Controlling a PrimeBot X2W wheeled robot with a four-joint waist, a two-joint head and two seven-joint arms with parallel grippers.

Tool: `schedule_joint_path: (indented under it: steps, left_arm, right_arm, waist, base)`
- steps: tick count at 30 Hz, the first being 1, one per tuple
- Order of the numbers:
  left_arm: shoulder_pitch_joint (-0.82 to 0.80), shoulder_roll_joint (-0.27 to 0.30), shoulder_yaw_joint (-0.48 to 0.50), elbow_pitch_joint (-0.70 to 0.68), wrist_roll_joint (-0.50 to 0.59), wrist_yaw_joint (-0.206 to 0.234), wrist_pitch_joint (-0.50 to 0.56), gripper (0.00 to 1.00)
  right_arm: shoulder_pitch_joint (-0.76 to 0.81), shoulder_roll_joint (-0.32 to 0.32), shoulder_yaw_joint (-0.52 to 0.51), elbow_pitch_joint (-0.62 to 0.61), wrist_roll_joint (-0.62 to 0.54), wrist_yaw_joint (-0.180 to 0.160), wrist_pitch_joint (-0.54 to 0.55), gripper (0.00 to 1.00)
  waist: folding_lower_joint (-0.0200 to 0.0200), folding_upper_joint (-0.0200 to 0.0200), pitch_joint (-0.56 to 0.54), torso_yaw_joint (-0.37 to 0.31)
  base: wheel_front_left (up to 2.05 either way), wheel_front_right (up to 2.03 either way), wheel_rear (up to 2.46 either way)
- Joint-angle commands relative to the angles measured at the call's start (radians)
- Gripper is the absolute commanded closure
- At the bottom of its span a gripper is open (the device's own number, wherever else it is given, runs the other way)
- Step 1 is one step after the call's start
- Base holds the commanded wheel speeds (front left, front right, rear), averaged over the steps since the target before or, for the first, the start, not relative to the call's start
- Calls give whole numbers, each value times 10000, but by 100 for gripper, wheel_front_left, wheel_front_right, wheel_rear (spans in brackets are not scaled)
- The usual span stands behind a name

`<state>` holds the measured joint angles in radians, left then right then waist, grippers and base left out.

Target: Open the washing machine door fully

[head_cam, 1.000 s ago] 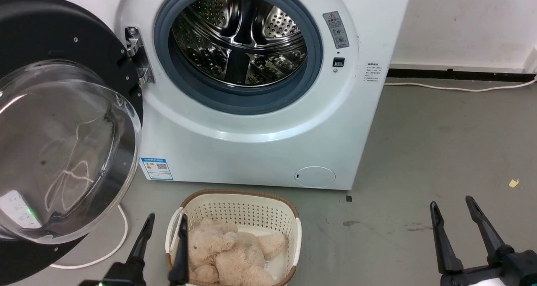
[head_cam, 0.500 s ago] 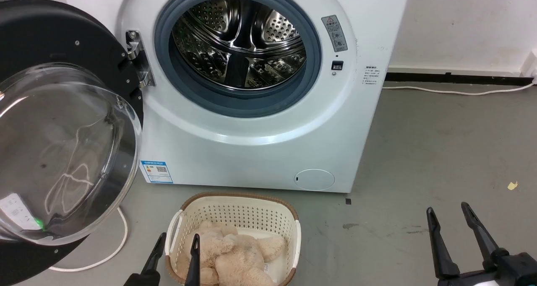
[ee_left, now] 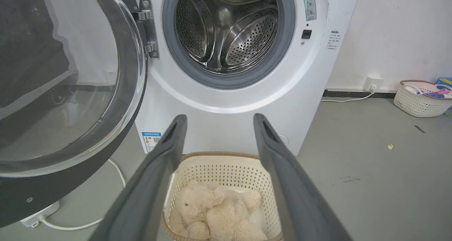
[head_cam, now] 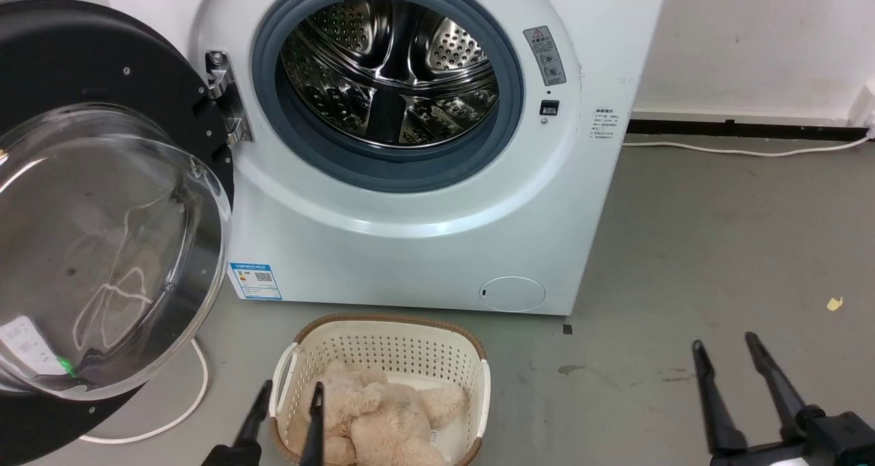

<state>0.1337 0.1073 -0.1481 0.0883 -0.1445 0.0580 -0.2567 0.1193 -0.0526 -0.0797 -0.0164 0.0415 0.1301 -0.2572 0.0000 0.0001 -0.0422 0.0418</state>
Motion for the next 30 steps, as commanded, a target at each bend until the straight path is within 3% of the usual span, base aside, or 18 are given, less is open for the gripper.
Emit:
schedule_joint_path:
  steps: [1,30]
  left_arm:
    - [3,1,-6,1,5,5,12,100]
    - [-332,-140,366,-220,366,-141,653,100]
  right_arm:
    - [-5,-2,-5,0,-4,-2,6,100]
    - [-303,5,196,41,-109,0,649,100]
  waist:
    - [0,-1,0,-1]
    - [0,-1,106,-106]
  base:
    - [0,0,0]
    - [0,0,0]
